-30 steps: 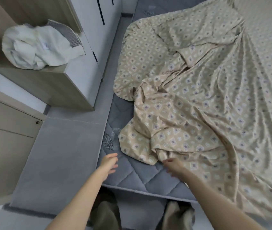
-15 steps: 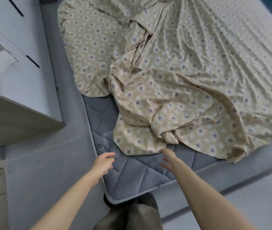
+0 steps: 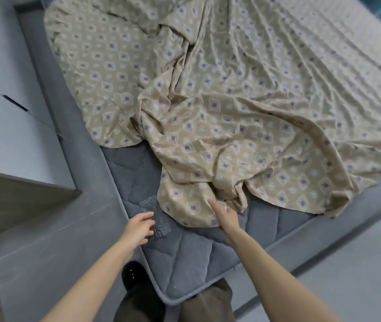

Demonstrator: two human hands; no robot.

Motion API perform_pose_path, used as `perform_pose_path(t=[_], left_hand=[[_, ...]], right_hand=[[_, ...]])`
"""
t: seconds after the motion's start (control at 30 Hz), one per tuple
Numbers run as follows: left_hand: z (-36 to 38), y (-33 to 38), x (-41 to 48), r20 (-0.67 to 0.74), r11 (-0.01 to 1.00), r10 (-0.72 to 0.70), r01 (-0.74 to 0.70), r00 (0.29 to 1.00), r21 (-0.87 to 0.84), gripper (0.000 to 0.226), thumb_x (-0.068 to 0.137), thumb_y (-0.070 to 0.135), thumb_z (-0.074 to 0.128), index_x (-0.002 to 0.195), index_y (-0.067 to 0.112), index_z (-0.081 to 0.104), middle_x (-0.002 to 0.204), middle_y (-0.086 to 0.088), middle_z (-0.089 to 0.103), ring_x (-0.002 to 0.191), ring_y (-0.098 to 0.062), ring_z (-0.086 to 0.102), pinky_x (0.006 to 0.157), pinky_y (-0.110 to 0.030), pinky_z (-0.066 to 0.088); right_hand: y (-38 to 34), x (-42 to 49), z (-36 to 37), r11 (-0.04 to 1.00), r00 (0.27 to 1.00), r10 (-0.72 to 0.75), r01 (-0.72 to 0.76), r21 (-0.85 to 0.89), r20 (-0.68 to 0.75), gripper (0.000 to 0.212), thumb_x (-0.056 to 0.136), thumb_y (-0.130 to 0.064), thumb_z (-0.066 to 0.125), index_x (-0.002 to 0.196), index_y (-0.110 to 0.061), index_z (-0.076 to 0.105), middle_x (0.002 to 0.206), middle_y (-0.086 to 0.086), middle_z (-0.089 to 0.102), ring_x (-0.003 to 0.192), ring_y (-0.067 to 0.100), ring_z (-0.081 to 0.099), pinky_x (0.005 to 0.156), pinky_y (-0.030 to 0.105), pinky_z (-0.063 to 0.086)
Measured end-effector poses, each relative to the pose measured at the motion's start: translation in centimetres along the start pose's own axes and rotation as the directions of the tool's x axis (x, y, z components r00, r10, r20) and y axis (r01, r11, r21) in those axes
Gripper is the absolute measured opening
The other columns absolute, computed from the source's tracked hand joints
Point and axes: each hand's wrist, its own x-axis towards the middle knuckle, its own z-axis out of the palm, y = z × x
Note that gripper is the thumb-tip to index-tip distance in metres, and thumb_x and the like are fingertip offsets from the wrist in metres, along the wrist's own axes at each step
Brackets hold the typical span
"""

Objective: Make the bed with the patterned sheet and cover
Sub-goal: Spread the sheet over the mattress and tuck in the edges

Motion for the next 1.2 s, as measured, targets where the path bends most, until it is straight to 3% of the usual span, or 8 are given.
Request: perform_pose_path(t=[0.13,0.3,0.43,0.63,0.73,0.83,1.0,1.2], left_hand=[[-1.7,1.8,0.8,0.051,0.97,0.174,-0.18,0.983,0.163,0.043,0.095,0.008,0.042,0.136,0.021,0.046,0.12,-0.002,0.057,0.089,-0.018,0.057,0.071,-0.027,0.045],[-5.4,3.6,-0.1,0.237,0.798,0.351,-0.422,0.906,0.43,0.058,0.092,0.005,0.047,0.144,0.029,0.035,0.137,-0.003,0.049,0.069,-0.014,0.056,0.058,-0.021,0.041],[-8.3,4.5,-3.3,0.386,0.651,0.397,-0.552,0.832,0.521,0.064,0.09,0.005,0.049,0.146,0.029,0.03,0.14,-0.004,0.045,0.085,-0.027,0.062,0.064,-0.026,0.041],[-11.1,4.1,-9.1,0.545,0.413,0.431,-0.694,0.72,0.59,0.09,0.082,0.002,0.058,0.15,0.036,0.011,0.141,-0.009,0.039,0.079,-0.014,0.055,0.068,-0.026,0.047],[-11.0,3.4,-11.3,0.603,0.313,0.443,-0.744,0.664,0.59,0.105,0.077,0.004,0.064,0.149,0.041,-0.003,0.148,-0.008,0.026,0.104,-0.022,0.053,0.07,-0.022,0.048],[-10.4,2.6,-14.0,0.621,0.214,0.459,-0.758,0.635,0.616,0.109,0.077,0.005,0.07,0.149,0.041,-0.005,0.157,-0.006,0.003,0.136,-0.035,0.029,0.094,-0.033,0.04],[-10.5,0.6,-18.3,0.627,0.115,0.481,-0.753,0.613,0.648,0.117,0.074,0.006,0.077,0.148,0.044,-0.005,0.158,-0.005,-0.009,0.142,-0.04,0.011,0.104,-0.042,0.035],[-11.6,-1.9,-21.9,0.597,0.074,0.56,-0.753,0.574,0.654,0.123,0.075,0.008,0.077,0.145,0.044,-0.016,0.156,-0.008,-0.021,0.144,-0.037,-0.006,0.109,-0.046,0.028]], right_hand=[[-0.5,-4.2,1.5,0.986,0.999,0.017,-0.012,0.165,-0.031,0.035,0.085,-0.028,0.067,0.11,-0.003,0.064,0.109,0.01,0.065,0.084,0.017,0.06,0.054,0.02,0.047],[-1.1,-10.0,3.1,0.893,0.959,0.015,0.115,0.434,-0.283,0.019,0.085,-0.01,0.062,0.101,-0.001,0.063,0.098,0.016,0.065,0.093,0.032,0.062,0.082,0.045,0.053],[-0.1,-16.4,4.0,0.737,0.919,0.047,0.233,0.635,-0.391,0.021,0.086,0.001,0.056,0.106,-0.001,0.061,0.089,0.011,0.064,0.078,0.024,0.061,0.071,0.034,0.05],[2.5,-26.2,4.8,0.474,0.973,0.047,0.179,0.862,-0.228,0.037,0.095,-0.039,0.052,0.108,-0.007,0.065,0.076,0.008,0.073,0.056,0.02,0.067,0.049,0.028,0.055],[4.4,-30.4,4.0,0.486,0.993,-0.033,0.116,0.866,-0.115,0.046,0.099,-0.045,0.04,0.095,-0.008,0.068,0.075,0.01,0.073,0.06,0.022,0.07,0.057,0.028,0.057],[6.4,-34.5,3.5,0.511,0.991,-0.117,0.121,0.851,-0.07,0.062,0.083,-0.066,0.053,0.106,-0.012,0.072,0.104,0.013,0.072,0.096,0.029,0.069,0.094,0.043,0.051],[9.5,-40.4,2.5,0.372,0.923,-0.304,0.343,0.862,-0.236,0.051,0.081,-0.03,0.066,0.127,-0.009,0.059,0.117,0.017,0.065,0.099,0.029,0.065,0.095,0.048,0.049],[12.6,-45.7,2.4,0.263,0.884,-0.364,0.4,0.878,-0.294,0.021,0.086,-0.016,0.049,0.1,-0.007,0.063,0.086,0.009,0.069,0.072,0.022,0.067,0.052,0.023,0.052]])
